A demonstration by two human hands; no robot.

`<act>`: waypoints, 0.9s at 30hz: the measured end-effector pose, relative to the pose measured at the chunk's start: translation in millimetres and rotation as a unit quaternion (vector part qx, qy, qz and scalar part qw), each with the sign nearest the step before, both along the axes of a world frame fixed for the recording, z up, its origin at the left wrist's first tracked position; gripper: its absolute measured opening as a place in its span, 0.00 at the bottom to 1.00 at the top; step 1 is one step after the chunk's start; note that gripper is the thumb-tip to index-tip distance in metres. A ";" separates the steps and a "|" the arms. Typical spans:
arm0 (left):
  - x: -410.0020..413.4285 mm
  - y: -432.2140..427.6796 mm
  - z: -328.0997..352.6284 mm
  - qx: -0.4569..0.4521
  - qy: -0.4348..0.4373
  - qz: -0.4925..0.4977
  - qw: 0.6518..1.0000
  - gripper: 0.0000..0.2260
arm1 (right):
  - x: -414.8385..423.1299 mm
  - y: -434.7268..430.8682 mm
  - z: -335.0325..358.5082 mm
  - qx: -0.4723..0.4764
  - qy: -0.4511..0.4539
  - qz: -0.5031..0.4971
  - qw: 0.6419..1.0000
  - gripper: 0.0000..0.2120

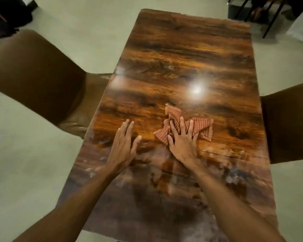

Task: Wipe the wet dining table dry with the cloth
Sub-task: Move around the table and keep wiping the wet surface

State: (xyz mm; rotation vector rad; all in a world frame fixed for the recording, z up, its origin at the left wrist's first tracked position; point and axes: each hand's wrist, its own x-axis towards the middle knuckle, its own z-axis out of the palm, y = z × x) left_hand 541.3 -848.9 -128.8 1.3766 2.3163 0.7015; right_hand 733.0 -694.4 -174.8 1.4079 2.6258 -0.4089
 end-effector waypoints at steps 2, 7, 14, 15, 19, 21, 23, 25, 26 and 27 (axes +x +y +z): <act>-36.4 -27.1 -0.8 -0.005 0.000 0.025 1.000 0.28 | -58.2 -41.3 6.2 -0.001 0.015 0.038 0.999 0.31; -105.0 -85.5 -0.6 -0.005 -0.029 0.063 0.998 0.27 | -150.1 -137.8 7.6 -0.017 0.034 0.285 0.958 0.29; -139.9 -127.2 -16.9 -0.004 -0.017 0.087 0.996 0.28 | -232.1 -79.3 9.1 -0.009 0.011 0.149 0.989 0.29; -137.0 -132.1 -14.7 -0.007 -0.026 0.088 0.996 0.28 | -228.5 -104.9 11.0 -0.004 0.012 0.154 0.988 0.29; -122.5 -141.2 -6.9 0.000 -0.042 0.094 0.995 0.28 | -168.0 -221.5 9.7 -0.023 0.055 0.273 0.960 0.27; -108.2 -140.5 -4.9 0.000 -0.043 0.085 0.995 0.29 | -132.3 -215.6 9.6 -0.017 0.048 0.296 0.954 0.26; -93.4 -137.6 -3.0 0.003 -0.040 0.076 0.996 0.29 | -104.6 -167.9 11.3 0.006 0.017 0.221 0.975 0.27; -72.1 -131.3 0.4 0.002 -0.028 0.064 0.998 0.29 | -75.1 -121.4 18.8 -0.006 -0.014 0.094 0.995 0.29; -59.6 -128.2 1.8 -0.001 -0.021 0.060 0.998 0.28 | -61.7 -113.6 19.5 -0.013 -0.018 0.055 0.998 0.29; -41.4 -123.8 4.4 -0.005 -0.016 0.052 0.999 0.28 | -45.5 -118.9 18.0 -0.017 -0.014 0.038 0.999 0.30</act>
